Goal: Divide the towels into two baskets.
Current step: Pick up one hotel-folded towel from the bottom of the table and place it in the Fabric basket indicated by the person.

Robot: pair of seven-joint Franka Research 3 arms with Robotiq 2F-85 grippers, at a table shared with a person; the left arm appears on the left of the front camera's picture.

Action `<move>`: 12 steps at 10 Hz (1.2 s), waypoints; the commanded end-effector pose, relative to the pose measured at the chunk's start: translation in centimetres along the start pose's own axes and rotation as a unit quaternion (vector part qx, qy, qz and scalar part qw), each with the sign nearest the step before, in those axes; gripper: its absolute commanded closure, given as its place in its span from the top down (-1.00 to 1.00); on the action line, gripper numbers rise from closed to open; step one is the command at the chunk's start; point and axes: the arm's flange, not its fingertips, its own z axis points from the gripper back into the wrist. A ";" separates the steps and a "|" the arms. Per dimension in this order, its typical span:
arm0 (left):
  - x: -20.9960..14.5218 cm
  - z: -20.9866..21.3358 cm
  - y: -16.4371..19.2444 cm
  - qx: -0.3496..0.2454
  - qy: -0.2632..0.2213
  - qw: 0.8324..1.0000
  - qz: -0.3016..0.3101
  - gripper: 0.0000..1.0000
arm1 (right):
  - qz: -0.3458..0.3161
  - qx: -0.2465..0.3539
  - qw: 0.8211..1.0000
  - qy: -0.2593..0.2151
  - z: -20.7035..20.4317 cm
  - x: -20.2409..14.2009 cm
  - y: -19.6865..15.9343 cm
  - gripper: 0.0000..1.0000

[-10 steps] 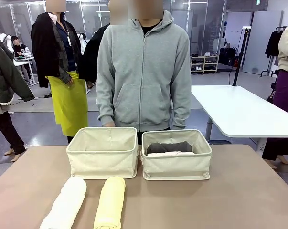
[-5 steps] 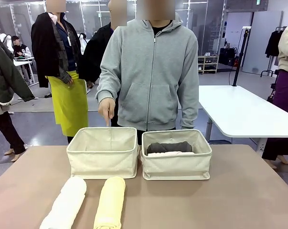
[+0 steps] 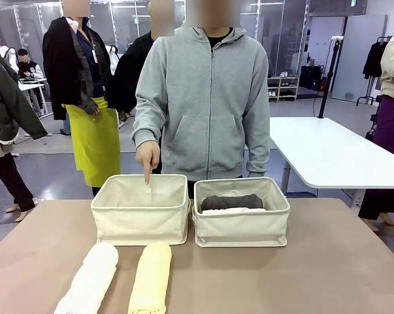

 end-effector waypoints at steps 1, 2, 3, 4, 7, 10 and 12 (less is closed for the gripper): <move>0.4 -2.6 -3.4 0.081 0.067 0.994 -0.043 1.00 | 0.001 -0.008 1.000 -0.001 -0.2 -0.1 0.3 1.00; 0.9 -4.7 -4.5 0.126 0.104 0.985 -0.063 1.00 | 0.001 -0.008 1.000 -0.001 -0.2 -0.1 0.3 1.00; 1.1 -7.0 -5.8 0.151 0.136 0.976 -0.081 1.00 | 0.001 -0.008 1.000 -0.001 -0.2 -0.1 0.3 1.00; 0.8 -9.9 -7.2 0.180 0.172 0.963 -0.104 1.00 | 0.001 -0.008 1.000 -0.001 -0.2 -0.1 0.3 1.00; -1.3 -16.4 -9.0 0.241 0.251 0.928 -0.133 1.00 | 0.001 -0.008 1.000 -0.001 -0.2 -0.1 0.3 1.00; -5.1 -20.2 -8.9 0.315 0.267 0.905 -0.106 1.00 | 0.001 -0.008 1.000 -0.001 -0.2 -0.1 0.3 1.00; -7.7 -21.9 -8.0 0.336 0.257 0.903 -0.080 1.00 | 0.001 -0.008 1.000 -0.001 -0.2 -0.1 0.3 1.00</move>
